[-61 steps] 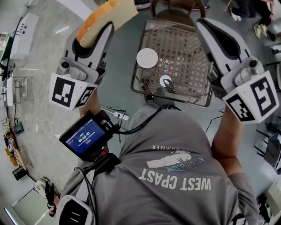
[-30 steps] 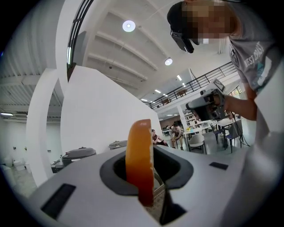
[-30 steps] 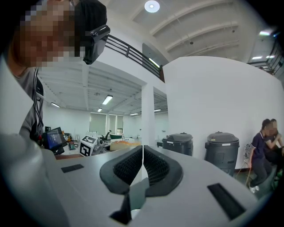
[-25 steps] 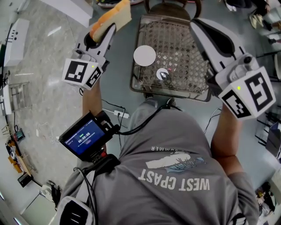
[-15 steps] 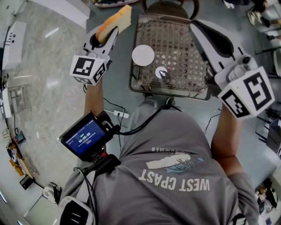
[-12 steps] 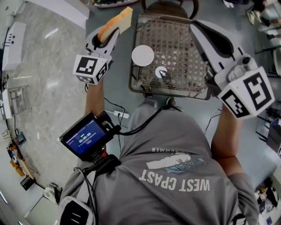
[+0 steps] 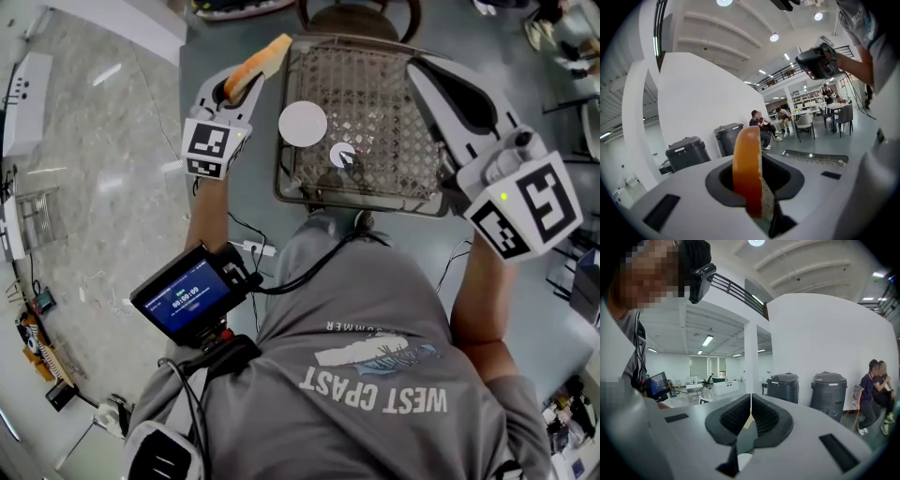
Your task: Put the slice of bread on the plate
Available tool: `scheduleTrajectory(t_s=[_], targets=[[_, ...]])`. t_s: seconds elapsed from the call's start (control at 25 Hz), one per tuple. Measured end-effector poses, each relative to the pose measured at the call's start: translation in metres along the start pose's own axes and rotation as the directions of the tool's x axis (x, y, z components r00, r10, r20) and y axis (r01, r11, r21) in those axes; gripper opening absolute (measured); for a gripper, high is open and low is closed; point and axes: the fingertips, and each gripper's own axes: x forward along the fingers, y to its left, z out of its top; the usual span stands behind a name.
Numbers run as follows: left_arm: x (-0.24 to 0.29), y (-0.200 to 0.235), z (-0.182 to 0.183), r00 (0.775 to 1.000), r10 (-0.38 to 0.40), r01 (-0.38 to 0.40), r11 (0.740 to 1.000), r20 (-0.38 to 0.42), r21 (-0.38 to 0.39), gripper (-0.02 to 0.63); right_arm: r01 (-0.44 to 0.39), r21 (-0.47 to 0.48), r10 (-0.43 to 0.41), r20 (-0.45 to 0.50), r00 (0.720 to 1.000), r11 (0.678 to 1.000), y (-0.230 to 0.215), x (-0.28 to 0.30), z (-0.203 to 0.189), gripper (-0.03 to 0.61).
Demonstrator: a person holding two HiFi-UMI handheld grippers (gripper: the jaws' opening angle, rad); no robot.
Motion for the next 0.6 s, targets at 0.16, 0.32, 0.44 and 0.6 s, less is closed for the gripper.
scheduleTrajectory(t_s=[0.16,0.32,0.44,0.6], targets=[[0.006,-0.006,-0.022,0.999,-0.006,0.007,0.999,-0.044,0.041,0.1,0.007,0.001,-0.007,-0.013,1.0,1.0,0.004,0.001,-0.004,0.008],[0.022,-0.009,-0.045,0.995,-0.016,0.024,0.996,-0.096,0.084,0.1,0.011,0.013,-0.01,-0.03,1.0,1.0,-0.002,0.008,-0.009,0.008],[0.037,-0.016,-0.063,0.991,-0.031,0.045,0.993,-0.128,0.106,0.1,0.018,0.024,-0.017,-0.049,0.999,1.0,-0.009,0.011,-0.018,0.008],[0.055,-0.026,-0.074,0.986,-0.044,0.068,0.987,-0.162,0.147,0.1,0.028,0.031,-0.026,-0.066,0.997,0.999,-0.017,0.007,-0.024,0.008]])
